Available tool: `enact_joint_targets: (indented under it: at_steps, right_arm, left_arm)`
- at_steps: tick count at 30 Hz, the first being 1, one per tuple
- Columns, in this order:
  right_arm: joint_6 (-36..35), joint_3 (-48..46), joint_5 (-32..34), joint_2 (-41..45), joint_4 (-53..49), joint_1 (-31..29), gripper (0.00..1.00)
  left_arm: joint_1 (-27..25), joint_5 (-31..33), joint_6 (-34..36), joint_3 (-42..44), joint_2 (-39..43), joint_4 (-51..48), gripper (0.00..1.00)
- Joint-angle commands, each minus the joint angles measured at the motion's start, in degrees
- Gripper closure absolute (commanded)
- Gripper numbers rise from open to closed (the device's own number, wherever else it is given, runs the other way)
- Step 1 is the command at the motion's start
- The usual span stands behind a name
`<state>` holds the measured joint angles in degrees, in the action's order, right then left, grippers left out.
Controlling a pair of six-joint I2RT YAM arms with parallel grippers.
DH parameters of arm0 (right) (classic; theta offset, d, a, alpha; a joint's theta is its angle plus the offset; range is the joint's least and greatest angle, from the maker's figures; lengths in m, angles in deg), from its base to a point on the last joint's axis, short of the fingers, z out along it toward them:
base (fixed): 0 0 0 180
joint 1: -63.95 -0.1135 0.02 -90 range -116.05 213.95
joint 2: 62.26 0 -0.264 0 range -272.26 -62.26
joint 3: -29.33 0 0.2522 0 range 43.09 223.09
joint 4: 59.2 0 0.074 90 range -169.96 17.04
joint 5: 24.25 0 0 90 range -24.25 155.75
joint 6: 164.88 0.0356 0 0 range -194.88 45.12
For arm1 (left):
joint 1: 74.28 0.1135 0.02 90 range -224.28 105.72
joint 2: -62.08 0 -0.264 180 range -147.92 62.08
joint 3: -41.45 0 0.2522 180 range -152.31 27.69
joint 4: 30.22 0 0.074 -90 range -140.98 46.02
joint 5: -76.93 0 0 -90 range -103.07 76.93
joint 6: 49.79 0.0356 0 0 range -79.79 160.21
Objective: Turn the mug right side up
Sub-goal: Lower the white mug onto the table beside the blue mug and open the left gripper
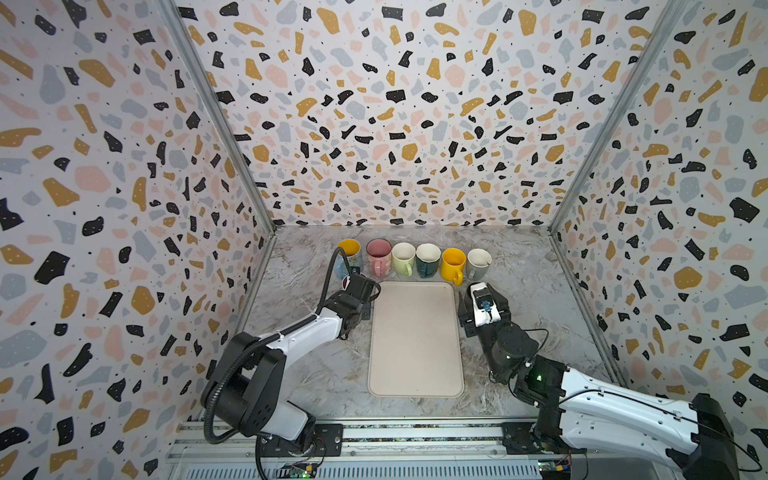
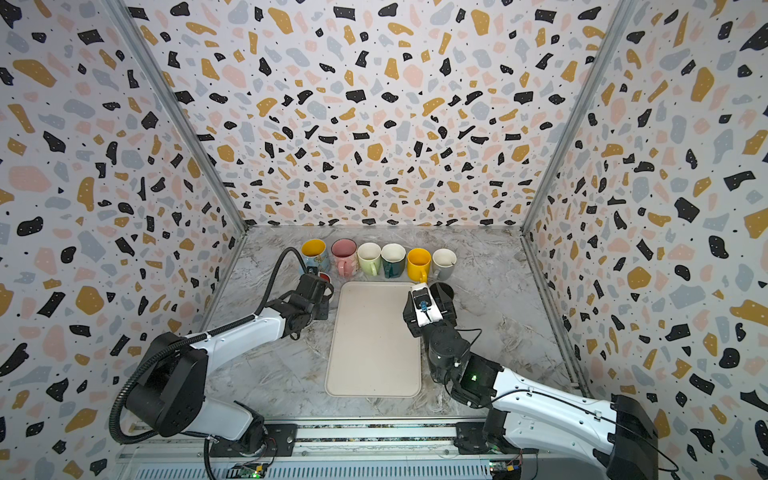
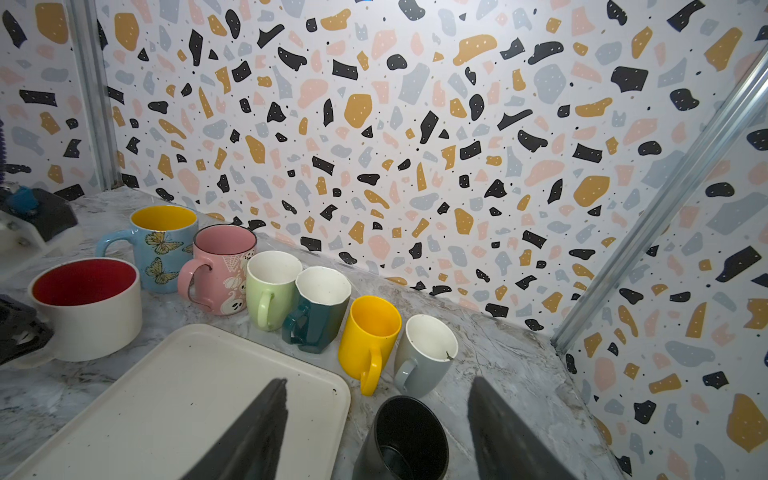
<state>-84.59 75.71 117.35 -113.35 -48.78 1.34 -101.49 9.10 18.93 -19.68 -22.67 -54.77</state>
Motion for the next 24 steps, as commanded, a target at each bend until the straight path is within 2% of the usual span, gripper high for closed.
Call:
enact_joint_targets:
  at_steps: [1,24]
  right_arm:
    - [1.84,-0.14,-0.43,1.39,-0.63,0.34,0.29]
    - [4.17,-0.43,-1.30,1.92,-1.71,0.98,0.28]
  left_arm:
    - [0.47,1.18,-0.75,-0.35,-0.23,6.35,1.00]
    - [0.66,-0.34,-1.75,1.95,-4.18,6.98,1.00]
